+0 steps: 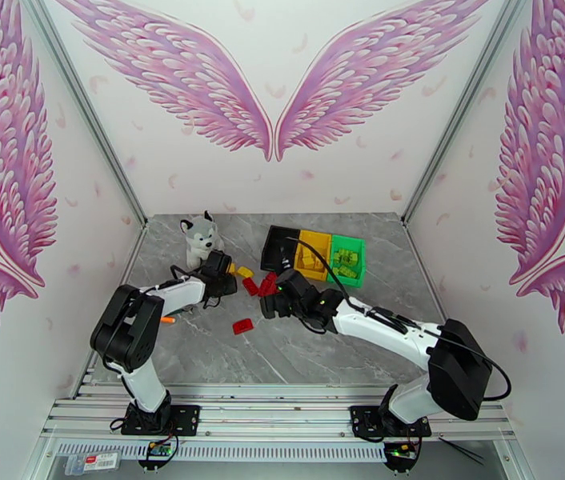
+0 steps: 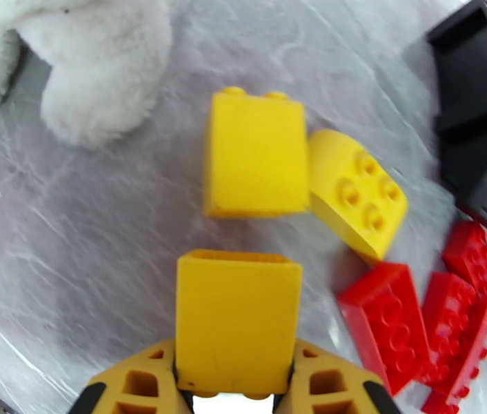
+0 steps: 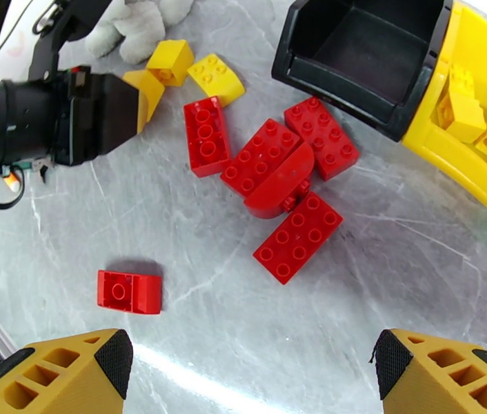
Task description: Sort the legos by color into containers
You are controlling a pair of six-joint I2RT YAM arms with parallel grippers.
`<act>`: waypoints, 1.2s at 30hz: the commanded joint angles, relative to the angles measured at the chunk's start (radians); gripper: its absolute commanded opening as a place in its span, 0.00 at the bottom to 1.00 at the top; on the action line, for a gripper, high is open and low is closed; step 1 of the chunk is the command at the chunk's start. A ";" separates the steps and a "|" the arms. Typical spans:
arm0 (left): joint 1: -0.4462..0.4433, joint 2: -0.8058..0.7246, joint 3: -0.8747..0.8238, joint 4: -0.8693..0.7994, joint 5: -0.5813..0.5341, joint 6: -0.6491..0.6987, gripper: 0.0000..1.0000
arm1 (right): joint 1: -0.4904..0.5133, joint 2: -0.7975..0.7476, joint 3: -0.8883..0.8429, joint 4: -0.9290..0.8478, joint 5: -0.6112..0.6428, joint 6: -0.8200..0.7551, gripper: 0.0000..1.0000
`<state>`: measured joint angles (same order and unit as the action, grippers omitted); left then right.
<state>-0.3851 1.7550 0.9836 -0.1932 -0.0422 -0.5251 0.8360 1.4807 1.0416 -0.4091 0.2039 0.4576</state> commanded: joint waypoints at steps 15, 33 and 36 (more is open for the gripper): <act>-0.206 0.052 0.336 0.150 0.240 0.028 0.30 | -0.240 -0.298 -0.185 -0.003 0.086 0.158 0.99; -0.272 0.444 0.858 0.036 0.248 0.042 0.68 | -0.339 -0.433 -0.258 0.023 0.048 0.164 0.99; -0.282 0.411 0.826 0.041 0.229 0.060 0.75 | -0.341 -0.430 -0.258 0.024 0.046 0.160 0.99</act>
<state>-0.6510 2.2021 1.8008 -0.1375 0.2020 -0.4961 0.5018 1.0580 0.7975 -0.3992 0.2615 0.6098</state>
